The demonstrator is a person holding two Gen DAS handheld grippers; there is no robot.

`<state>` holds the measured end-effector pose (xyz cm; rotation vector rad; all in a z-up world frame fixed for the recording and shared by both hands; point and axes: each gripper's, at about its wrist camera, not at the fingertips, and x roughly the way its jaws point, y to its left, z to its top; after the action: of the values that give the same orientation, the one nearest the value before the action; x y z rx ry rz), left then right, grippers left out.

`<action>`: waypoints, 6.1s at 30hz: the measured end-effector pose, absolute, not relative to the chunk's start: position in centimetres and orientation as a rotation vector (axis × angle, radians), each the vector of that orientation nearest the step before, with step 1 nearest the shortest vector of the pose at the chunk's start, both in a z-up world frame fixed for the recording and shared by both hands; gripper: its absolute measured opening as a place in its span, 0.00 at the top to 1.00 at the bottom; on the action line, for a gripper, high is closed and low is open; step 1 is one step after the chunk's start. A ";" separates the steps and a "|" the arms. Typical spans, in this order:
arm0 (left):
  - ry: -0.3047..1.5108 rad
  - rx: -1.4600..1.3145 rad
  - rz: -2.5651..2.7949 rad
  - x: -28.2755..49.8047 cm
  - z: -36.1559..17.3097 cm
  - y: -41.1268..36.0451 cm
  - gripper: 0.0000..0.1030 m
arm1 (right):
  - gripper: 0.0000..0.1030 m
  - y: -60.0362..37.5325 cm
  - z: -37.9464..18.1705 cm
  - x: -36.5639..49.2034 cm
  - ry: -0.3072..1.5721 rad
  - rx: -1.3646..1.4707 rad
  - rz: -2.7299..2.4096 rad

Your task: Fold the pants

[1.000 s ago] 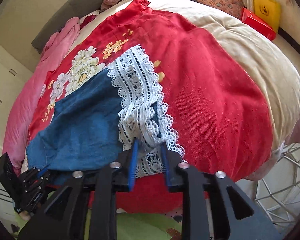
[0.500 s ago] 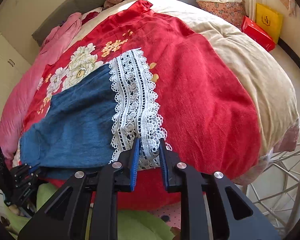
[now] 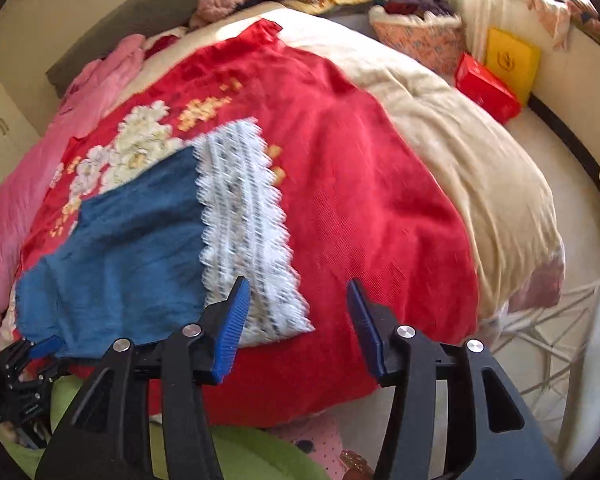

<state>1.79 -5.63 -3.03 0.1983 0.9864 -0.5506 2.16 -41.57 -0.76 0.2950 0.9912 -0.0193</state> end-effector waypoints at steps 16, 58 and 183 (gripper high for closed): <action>1.033 0.191 0.015 5.8 -3.8 6.5 0.13 | 0.26 -35.2 -4.7 4.1 1.150 0.084 0.173; 1.040 0.054 -0.381 22.5 -5.0 -6.3 0.18 | 0.63 -40.5 -5.6 20.4 1.040 0.296 0.292; 0.997 0.060 -0.075 5.7 -3.3 1.9 0.09 | 0.21 -31.4 -5.6 5.4 1.079 0.019 0.284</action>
<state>5.71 1.88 -3.29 0.0604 0.9974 -0.0746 5.41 -31.39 -5.61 0.0193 1.0790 0.2843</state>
